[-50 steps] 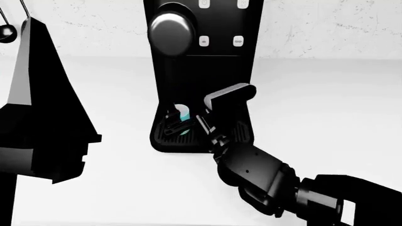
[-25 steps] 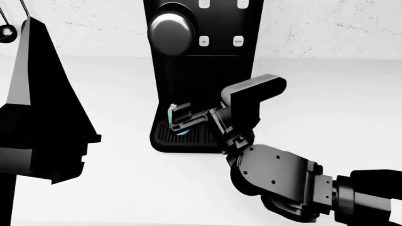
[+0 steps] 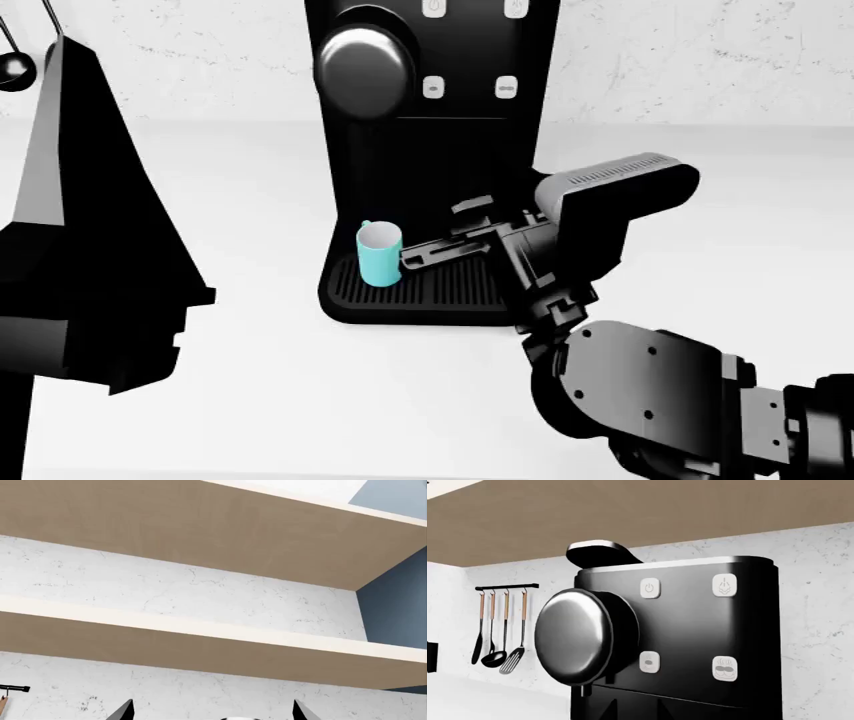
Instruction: Pick the mug from the cabinet, place it under the coffee machine dispenser, and press the start button.
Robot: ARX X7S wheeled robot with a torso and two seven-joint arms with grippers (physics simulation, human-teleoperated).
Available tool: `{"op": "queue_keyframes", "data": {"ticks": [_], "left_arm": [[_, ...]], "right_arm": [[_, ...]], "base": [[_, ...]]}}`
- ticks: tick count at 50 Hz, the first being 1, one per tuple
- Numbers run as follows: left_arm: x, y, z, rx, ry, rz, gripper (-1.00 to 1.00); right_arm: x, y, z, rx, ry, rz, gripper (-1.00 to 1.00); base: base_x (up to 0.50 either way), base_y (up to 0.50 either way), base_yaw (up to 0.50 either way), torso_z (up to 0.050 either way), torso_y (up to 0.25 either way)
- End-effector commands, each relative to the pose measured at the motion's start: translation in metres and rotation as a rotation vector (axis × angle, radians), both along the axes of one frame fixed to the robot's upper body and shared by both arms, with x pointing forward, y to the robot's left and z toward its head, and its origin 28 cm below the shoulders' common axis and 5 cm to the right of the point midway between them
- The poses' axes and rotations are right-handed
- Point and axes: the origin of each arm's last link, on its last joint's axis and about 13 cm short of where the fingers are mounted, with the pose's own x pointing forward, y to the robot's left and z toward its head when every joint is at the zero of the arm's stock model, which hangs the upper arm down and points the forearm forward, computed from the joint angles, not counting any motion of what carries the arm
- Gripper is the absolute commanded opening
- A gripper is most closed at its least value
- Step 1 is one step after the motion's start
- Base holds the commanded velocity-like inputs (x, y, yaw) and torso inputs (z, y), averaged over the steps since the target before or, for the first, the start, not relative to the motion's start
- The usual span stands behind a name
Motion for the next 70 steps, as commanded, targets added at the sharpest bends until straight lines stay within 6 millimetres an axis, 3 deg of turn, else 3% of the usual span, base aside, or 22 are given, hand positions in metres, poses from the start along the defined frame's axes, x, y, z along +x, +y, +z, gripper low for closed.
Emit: {"op": "queue_keyframes", "data": {"ticks": [1,23,70], "left_arm": [[-0.001,0.0,0.0,0.0,-0.001,0.0,1.0],[0.0,0.001,0.0,-0.001,-0.002,0.002,1.0],[0.0,0.001,0.001,-0.003,-0.004,0.001,1.0]], "right_arm": [[0.006,-0.005,0.013,0.032,0.005,0.007,-1.0],[0.031,-0.004,0.029,0.028,0.055,0.014,-1.0],[0.059,0.007,0.029,-0.021,0.113,0.03,-1.0]], "base": [[0.0,0.0,0.0,0.0,0.0],[0.0,0.0,0.0,0.0,0.0],[0.0,0.0,0.0,0.0,0.0]]}}
